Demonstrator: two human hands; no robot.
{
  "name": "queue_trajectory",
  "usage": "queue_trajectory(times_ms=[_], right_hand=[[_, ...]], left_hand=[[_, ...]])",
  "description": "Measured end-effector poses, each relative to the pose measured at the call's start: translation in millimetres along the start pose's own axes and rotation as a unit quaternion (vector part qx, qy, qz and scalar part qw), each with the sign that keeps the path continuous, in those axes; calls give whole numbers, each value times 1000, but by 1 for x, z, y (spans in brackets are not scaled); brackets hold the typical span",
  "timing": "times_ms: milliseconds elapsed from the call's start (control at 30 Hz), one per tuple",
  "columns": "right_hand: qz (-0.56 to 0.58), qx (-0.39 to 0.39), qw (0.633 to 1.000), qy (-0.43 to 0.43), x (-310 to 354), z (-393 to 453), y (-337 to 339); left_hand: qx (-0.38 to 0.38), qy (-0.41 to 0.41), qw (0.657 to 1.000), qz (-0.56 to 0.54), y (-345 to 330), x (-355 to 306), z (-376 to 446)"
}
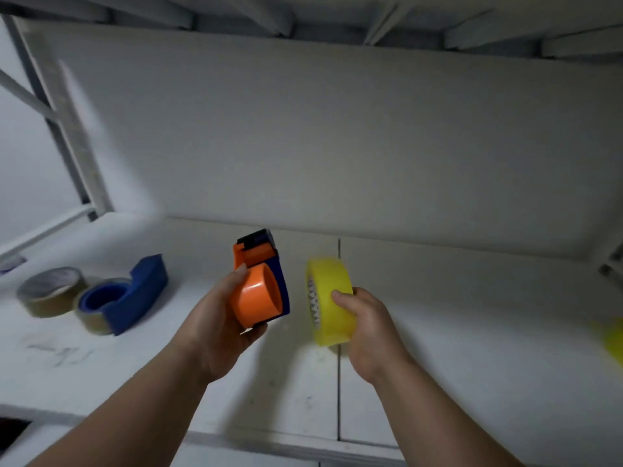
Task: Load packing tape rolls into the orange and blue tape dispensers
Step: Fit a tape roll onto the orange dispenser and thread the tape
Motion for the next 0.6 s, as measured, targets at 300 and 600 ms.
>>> queue_trajectory(times_ms=[300, 600], right_hand=[[-46, 64, 995, 62, -34, 10, -113], [-53, 85, 990, 98, -45, 27, -175]], left_hand=[[-53, -56, 997, 31, 99, -38, 1], [-50, -90, 990, 96, 143, -71, 17]])
Point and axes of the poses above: each hand's wrist, its own z-axis towards the middle knuckle, its own y-axis out of the back of the hand, x = y × z, the point moved 10 cm from there along z, towards the middle knuckle, and after that the axes turned 12 degrees about z, right-handed, at the moved point
